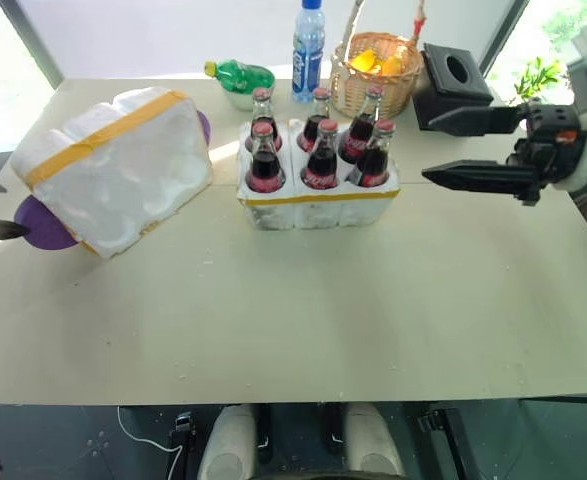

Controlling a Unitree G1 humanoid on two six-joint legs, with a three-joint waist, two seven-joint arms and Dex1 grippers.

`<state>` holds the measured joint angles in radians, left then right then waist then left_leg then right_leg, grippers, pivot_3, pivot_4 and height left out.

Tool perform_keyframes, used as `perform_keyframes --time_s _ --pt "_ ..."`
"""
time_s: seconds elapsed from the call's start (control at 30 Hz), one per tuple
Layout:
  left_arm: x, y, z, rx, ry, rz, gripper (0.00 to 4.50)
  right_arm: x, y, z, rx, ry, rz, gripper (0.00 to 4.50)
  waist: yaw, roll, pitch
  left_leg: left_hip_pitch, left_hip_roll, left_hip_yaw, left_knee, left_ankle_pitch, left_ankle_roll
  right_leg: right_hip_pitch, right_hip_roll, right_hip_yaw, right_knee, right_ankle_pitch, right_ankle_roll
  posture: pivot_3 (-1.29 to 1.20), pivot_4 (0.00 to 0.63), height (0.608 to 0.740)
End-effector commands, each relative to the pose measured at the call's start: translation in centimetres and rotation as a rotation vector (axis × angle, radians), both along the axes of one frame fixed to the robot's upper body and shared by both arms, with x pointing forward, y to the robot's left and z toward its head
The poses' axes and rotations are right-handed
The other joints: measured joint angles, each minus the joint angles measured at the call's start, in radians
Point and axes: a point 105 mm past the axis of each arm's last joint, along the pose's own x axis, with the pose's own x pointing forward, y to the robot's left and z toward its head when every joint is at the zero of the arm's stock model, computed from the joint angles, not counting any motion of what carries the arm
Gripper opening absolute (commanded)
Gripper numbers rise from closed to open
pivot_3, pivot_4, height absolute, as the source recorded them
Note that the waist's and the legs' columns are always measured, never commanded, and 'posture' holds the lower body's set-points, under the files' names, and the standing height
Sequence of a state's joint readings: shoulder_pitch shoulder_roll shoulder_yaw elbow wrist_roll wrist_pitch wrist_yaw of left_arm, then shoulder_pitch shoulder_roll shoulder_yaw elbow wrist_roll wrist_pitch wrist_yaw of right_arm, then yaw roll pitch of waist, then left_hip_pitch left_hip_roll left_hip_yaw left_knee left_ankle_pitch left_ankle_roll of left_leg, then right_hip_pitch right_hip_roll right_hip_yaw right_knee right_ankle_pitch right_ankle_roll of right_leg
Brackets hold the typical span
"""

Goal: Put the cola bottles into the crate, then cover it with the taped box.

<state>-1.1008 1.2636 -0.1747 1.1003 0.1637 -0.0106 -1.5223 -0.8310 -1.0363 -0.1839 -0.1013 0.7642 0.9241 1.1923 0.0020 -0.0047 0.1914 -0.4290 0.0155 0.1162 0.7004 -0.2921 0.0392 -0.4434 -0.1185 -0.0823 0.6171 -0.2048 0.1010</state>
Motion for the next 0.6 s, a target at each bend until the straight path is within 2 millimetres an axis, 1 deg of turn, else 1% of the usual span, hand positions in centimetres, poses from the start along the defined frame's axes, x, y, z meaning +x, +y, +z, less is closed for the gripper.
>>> perform_keyframes --time_s 0.03,0.13,0.23,0.33,0.37,0.43,0.53,0.6 --pt "0.9 0.4 -0.6 0.035 -0.003 0.039 4.5 -1.1 -0.4 1.4 0.008 -0.066 -0.023 4.44 0.0 0.0 0.0 0.0 0.0 0.0 0.0 0.0 0.0 0.0 0.0 0.0 -0.001 0.0 0.0 0.0 0.15 0.74" --pt "1.9 0.0 -1.9 0.046 0.007 0.051 4.5 -1.4 -0.4 1.5 0.016 -0.064 -0.038 4.44 -0.002 -0.001 0.001 0.0 0.001 0.0 0.0 0.0 0.001 0.0 0.0 0.0 -0.001 0.0 0.0 0.0 0.15 0.74" --pt "2.7 -0.6 -2.7 0.023 -0.006 0.056 4.5 -1.7 -0.5 1.5 0.018 -0.064 -0.05 4.44 -0.007 -0.001 0.0 0.0 0.002 -0.002 0.0 -0.001 0.001 0.0 -0.001 0.0 -0.001 0.0 0.0 0.0 0.15 0.74" --pt "3.2 -1.0 -2.9 -0.013 -0.02 0.057 3.65 -1.8 -0.6 1.4 0.019 -0.064 -0.067 4.5 -0.006 -0.002 0.0 0.0 0.002 -0.004 0.001 -0.001 0.001 0.0 -0.002 0.0 -0.001 0.0 0.0 0.0 0.15 0.74" --pt "3.2 -1.0 -2.9 -0.019 -0.022 0.057 3.22 -1.9 -0.6 1.4 0.018 -0.065 -0.073 4.5 -0.005 -0.002 0.0 0.0 0.002 -0.005 0.001 -0.001 0.001 0.0 -0.002 0.0 -0.001 0.0 0.0 0.0 0.15 0.74" --pt "3.3 -1.1 -2.8 -0.029 -0.035 0.059 2.11 -2.0 -0.7 1.3 0.02 -0.066 -0.077 4.5 -0.005 -0.002 0.0 0.0 0.002 -0.005 0.002 -0.001 0.001 0.0 -0.002 0.0 0.0 0.0 0.0 0.0 0.15 0.74" --pt "3.4 -1.1 -1.9 -0.056 -0.077 0.066 0.62 -2.1 -0.7 1.1 0.023 -0.063 -0.085 4.5 -0.005 -0.002 0.0 0.0 0.002 -0.005 0.002 -0.001 0.002 0.0 -0.002 0.0 0.0 0.0 0.0 0.0 0.15 0.74" --pt "3.5 -1.2 -1.1 -0.059 -0.122 0.056 0.62 -2.0 -0.9 0.8 0.018 -0.055 -0.098 4.5 -0.006 -0.002 0.0 0.0 0.002 -0.005 0.002 -0.001 0.002 0.0 -0.002 0.0 0.0 0.0 0.0 0.0 0.15 0.74"
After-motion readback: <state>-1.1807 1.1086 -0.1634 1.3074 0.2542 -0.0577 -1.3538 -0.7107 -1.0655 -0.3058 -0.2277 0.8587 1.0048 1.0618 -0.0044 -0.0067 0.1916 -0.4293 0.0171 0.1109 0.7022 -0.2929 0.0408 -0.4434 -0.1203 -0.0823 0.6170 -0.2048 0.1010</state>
